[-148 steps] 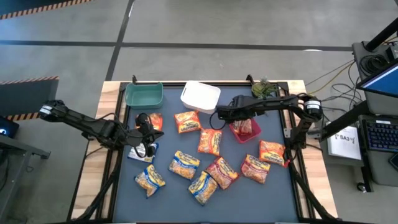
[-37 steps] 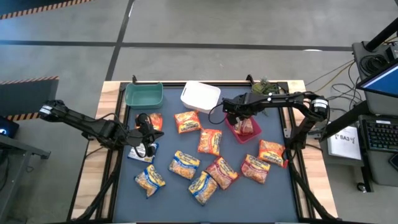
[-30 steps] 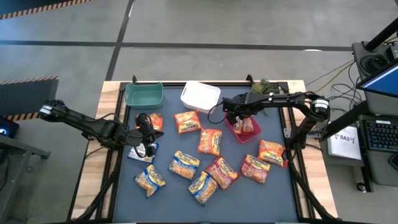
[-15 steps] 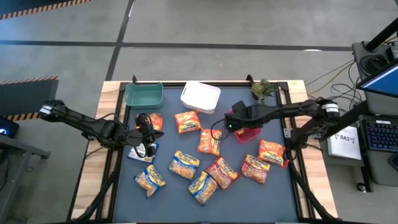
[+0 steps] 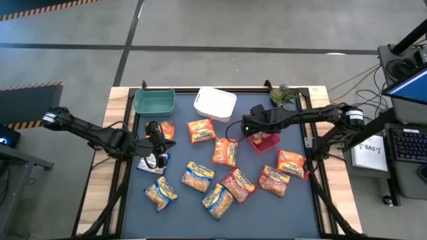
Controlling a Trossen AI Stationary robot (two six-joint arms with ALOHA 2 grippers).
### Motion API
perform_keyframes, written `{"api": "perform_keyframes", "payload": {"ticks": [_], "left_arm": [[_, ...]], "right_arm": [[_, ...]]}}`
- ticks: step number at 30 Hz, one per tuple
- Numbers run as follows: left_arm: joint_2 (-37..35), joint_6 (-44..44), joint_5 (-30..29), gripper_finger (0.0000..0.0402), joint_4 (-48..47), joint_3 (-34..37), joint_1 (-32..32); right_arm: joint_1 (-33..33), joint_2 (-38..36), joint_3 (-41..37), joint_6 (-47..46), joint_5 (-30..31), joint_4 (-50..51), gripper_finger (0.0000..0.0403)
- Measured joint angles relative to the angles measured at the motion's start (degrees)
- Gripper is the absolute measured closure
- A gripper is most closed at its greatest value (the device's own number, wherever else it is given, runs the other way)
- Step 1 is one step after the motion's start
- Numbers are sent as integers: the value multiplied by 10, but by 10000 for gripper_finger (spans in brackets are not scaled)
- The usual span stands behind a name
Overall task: Sort Maruchan noodles
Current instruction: Put the red noodle pack into the pink bin
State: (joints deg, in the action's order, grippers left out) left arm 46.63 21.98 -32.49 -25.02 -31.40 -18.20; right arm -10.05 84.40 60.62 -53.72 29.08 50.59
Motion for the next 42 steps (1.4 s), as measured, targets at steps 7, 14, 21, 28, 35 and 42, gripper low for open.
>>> {"api": "perform_keyframes", "payload": {"ticks": [7,14,21,28,35,42], "left_arm": [[0,-1,0,402,0,0,0],[0,-2,0,402,0,0,0],[0,-2,0,402,0,0,0],[0,-2,0,402,0,0,0],[0,-3,0,402,1,0,0],[0,-3,0,402,1,0,0]], "right_arm": [[-34,11,0,20,-18,-2,319],[-46,21,0,20,-21,-7,255],[-52,41,0,42,-34,-59,202],[-66,74,0,40,-35,-64,195],[-67,107,0,39,-19,-70,217],[-67,123,0,37,-21,-83,311]]}}
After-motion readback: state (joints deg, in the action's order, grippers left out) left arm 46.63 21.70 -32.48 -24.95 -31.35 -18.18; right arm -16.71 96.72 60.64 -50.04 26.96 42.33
